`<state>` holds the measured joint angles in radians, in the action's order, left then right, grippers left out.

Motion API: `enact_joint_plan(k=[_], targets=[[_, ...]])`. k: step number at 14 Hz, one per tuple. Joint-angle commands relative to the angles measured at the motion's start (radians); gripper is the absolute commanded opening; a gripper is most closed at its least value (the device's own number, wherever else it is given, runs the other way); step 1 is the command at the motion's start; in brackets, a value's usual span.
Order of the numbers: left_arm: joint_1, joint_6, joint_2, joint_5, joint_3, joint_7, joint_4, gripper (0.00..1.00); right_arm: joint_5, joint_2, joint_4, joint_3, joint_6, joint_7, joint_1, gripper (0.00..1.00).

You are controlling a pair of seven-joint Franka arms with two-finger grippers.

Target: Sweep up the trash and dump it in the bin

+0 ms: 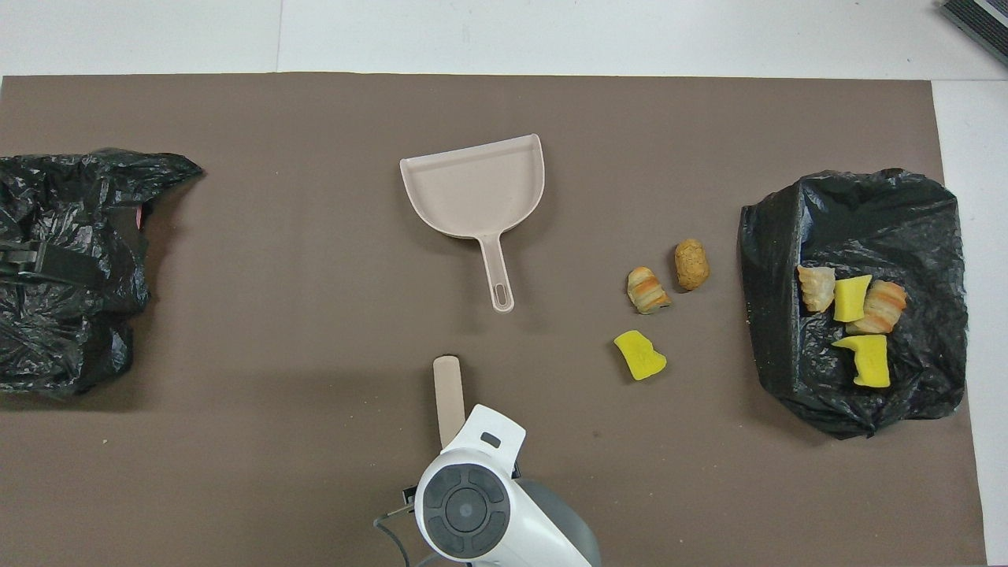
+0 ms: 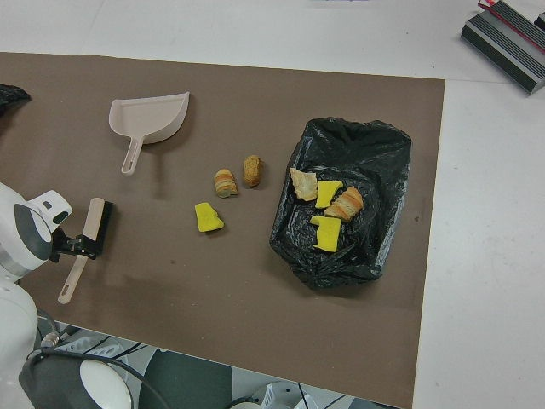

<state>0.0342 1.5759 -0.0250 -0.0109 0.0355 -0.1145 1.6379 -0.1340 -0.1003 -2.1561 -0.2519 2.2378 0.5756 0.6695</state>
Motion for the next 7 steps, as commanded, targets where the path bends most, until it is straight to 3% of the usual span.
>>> enact_joint_plan(k=[1,4,5,6,7], targets=[[0.013,0.004,-0.001,0.020,0.006,-0.010,-0.013,1.00,-0.019,0.028,-0.051,0.005,0.036,0.043,0.025,1.00],[0.020,0.006,-0.003,0.012,-0.012,-0.014,-0.006,1.00,-0.019,0.019,-0.067,0.005,0.075,0.067,0.053,1.00],[0.027,0.006,-0.004,0.012,-0.023,-0.008,-0.004,1.00,-0.019,0.019,-0.074,0.005,0.083,0.067,0.053,0.94],[0.032,0.007,-0.004,0.012,-0.026,-0.011,-0.006,1.00,-0.019,0.020,-0.077,0.005,0.086,0.066,0.053,0.75],[0.033,0.010,0.000,0.009,-0.028,-0.013,-0.007,1.00,-0.019,0.021,-0.077,0.005,0.086,0.064,0.053,0.44]])
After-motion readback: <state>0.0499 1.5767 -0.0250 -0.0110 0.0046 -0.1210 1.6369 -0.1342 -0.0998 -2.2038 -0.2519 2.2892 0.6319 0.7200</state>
